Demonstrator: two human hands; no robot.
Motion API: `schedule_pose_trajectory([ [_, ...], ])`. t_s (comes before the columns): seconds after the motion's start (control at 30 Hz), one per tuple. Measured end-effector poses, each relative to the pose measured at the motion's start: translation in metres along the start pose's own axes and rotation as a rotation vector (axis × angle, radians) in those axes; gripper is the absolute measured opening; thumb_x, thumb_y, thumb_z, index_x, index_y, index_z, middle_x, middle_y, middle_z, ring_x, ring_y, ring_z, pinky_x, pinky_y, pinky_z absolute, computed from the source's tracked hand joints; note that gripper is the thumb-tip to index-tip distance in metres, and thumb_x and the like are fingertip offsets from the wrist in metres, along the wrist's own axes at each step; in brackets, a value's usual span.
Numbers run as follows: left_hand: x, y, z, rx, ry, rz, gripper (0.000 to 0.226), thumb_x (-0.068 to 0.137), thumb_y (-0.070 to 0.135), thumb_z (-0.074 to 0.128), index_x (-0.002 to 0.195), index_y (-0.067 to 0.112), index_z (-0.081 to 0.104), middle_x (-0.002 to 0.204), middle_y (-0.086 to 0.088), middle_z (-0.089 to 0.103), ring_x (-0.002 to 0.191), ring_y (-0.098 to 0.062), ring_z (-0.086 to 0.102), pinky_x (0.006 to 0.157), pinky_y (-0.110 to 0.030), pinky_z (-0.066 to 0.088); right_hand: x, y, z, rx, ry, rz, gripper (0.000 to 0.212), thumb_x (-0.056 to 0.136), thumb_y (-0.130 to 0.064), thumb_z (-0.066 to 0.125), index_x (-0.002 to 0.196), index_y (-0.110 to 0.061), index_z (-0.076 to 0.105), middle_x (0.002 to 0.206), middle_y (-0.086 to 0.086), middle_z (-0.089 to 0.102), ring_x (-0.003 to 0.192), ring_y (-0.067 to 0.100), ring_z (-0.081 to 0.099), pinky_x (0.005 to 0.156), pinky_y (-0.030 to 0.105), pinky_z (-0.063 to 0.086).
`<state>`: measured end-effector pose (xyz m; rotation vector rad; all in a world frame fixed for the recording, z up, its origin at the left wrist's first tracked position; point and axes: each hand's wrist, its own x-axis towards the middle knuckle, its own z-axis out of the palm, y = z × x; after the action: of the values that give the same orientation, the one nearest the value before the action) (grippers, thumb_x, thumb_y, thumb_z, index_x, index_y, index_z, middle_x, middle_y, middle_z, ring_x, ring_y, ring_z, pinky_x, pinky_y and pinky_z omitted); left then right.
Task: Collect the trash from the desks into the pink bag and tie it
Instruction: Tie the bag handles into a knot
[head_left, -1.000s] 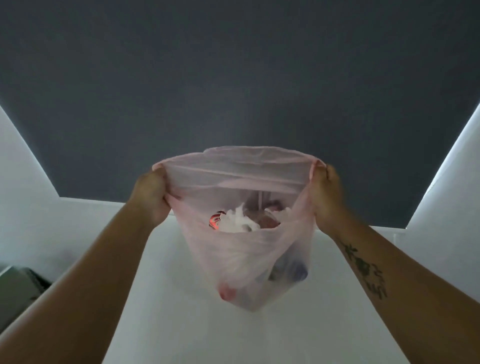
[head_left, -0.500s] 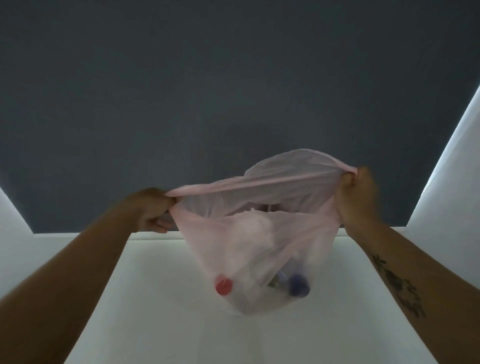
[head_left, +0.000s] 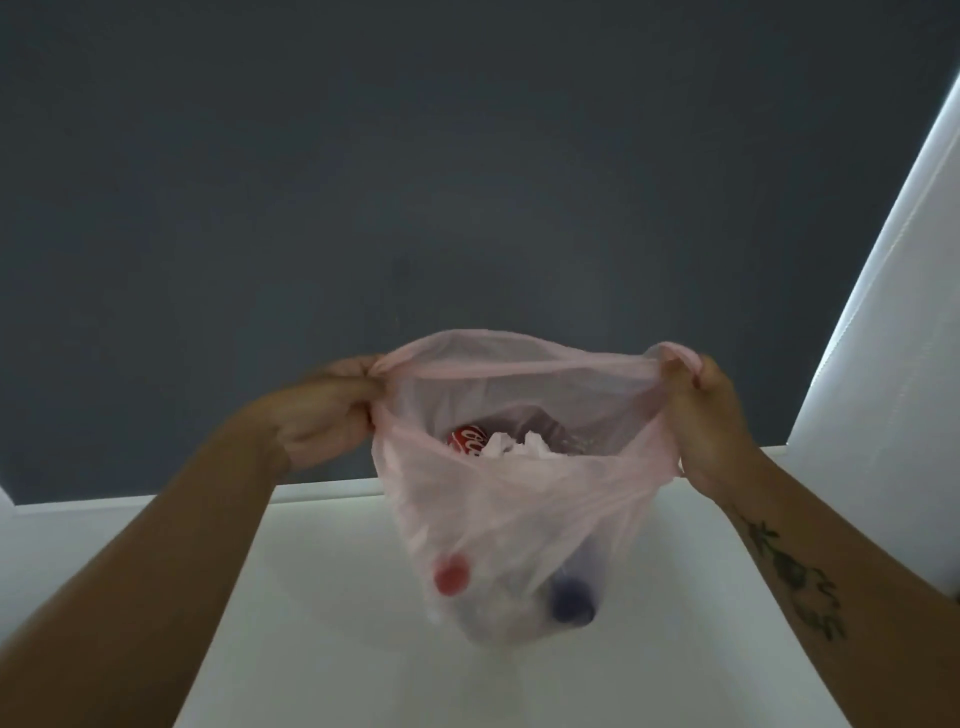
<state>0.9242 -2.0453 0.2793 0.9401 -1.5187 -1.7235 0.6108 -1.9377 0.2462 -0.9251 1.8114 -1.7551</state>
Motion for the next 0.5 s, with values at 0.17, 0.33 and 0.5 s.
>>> schedule_pose_trajectory([
  [0.17, -0.002, -0.022, 0.011, 0.157, 0.201, 0.064, 0.023, 0.101, 0.008, 0.047, 0.096, 0.009, 0.07, 0.075, 0.002, 0.072, 0.073, -0.012, 0.062, 0.067, -0.018, 0.055, -0.001, 0.006, 0.001, 0.385, -0.017, 0.14, 0.03, 0.103, -0.04, 0.036, 0.104, -0.022, 0.06, 0.108, 0.013, 0.066, 0.094, 0.027, 0.067, 0.078, 0.042, 0.059],
  [0.33, 0.004, -0.043, 0.03, -0.027, 0.523, 0.129, 0.032, 0.099, 0.042, 0.05, 0.095, 0.019, 0.072, 0.092, -0.006, 0.072, 0.087, -0.027, 0.067, 0.081, -0.047, 0.054, -0.001, 0.008, 0.006, 0.524, -0.173, 0.307, 0.037, 0.098, -0.046, 0.047, 0.121, -0.019, 0.058, 0.111, 0.01, 0.067, 0.097, 0.028, 0.068, 0.071, 0.045, 0.06],
  [0.5, 0.012, -0.04, 0.059, -0.593, 0.697, 0.084, 0.033, 0.098, 0.041, 0.048, 0.094, 0.015, 0.069, 0.096, -0.009, 0.073, 0.083, -0.025, 0.071, 0.072, -0.039, 0.058, -0.012, 0.012, 0.023, 0.466, -0.246, 0.303, 0.031, 0.102, -0.03, 0.044, 0.117, -0.009, 0.061, 0.107, 0.014, 0.068, 0.085, 0.026, 0.068, 0.056, 0.036, 0.058],
])
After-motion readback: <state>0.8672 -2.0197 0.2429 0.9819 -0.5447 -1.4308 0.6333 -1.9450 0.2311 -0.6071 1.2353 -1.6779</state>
